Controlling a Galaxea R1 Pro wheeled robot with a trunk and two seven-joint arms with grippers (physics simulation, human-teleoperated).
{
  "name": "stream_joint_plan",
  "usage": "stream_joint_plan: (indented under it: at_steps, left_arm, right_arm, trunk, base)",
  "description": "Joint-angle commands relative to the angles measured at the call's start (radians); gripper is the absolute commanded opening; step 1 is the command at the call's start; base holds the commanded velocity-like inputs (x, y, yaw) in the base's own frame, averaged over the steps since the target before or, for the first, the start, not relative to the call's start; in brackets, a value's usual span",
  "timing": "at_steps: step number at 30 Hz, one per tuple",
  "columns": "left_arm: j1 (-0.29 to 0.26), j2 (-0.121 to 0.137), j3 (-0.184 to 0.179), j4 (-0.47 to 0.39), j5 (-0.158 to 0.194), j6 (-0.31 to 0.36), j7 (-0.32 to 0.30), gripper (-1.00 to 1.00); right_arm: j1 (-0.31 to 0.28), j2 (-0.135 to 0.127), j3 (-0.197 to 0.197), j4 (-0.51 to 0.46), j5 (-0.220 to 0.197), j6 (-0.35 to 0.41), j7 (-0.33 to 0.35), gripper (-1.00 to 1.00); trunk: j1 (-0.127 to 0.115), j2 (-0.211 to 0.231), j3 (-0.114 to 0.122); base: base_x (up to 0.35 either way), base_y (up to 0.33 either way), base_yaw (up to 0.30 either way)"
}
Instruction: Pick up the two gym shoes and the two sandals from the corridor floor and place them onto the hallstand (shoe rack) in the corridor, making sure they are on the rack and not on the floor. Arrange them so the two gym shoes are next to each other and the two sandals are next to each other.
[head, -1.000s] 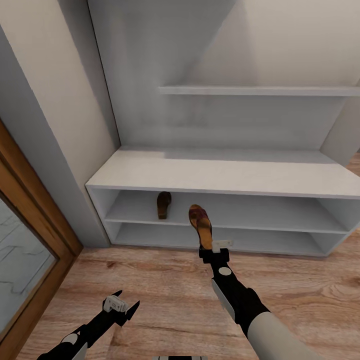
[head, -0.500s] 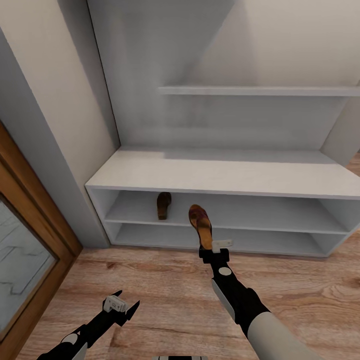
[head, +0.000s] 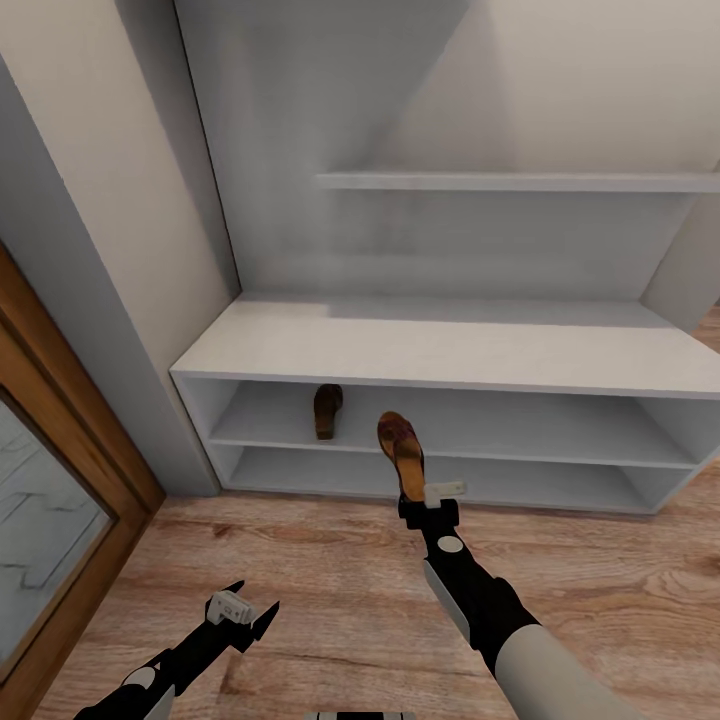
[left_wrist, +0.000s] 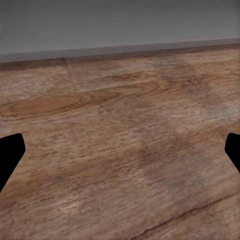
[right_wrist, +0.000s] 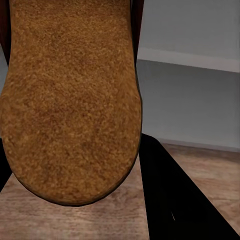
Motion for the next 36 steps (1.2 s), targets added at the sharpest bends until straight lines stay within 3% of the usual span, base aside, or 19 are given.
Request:
stream_joint_plan:
  at_steps: [1, 36]
  left_arm:
    - [0.0, 0.0, 0.0, 0.0, 0.0, 0.0, 0.0, 1.0]
    - [0.0, 0.0, 0.0, 0.0, 0.0, -0.001, -0.002, 1.0]
  right_arm:
    - [0.0, 0.0, 0.001, 0.0, -0.002, 0.0, -0.003, -1.0]
    - [-0.001, 0.001, 0.002, -0.002, -0.003, 0.004, -0.003, -1.0]
  trunk:
    - [0.0, 0.0, 0.0]
    - [0.0, 0.0, 0.0]
  base:
    - [0.0, 0.0, 0.0]
    - [0.039, 0.003, 0.0]
